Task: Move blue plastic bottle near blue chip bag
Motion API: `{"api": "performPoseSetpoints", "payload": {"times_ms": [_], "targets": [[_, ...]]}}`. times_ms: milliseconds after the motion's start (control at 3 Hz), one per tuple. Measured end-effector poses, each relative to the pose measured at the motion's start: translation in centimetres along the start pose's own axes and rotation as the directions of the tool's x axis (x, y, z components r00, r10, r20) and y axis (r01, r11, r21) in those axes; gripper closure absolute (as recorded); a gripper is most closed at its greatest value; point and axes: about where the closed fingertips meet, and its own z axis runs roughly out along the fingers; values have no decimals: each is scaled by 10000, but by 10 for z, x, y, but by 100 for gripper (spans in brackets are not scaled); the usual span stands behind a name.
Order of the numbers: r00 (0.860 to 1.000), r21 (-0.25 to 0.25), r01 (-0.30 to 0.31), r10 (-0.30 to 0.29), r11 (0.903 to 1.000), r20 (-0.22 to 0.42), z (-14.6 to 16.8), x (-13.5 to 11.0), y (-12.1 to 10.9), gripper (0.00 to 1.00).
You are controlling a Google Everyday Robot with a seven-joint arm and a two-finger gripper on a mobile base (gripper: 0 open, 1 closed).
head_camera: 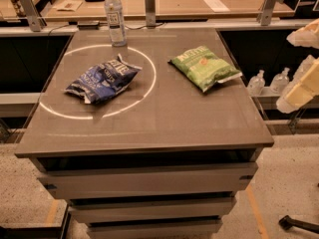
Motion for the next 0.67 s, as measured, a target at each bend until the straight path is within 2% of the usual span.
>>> {"api": "performPoseSetpoints", "payload": {"times_ms": [333,667], "targets": [[9784,-8,-482,473,9988,2013,4,-23,-10,0],[9255,508,-730,487,9960,3755,-13,-57,-28,0]]}}
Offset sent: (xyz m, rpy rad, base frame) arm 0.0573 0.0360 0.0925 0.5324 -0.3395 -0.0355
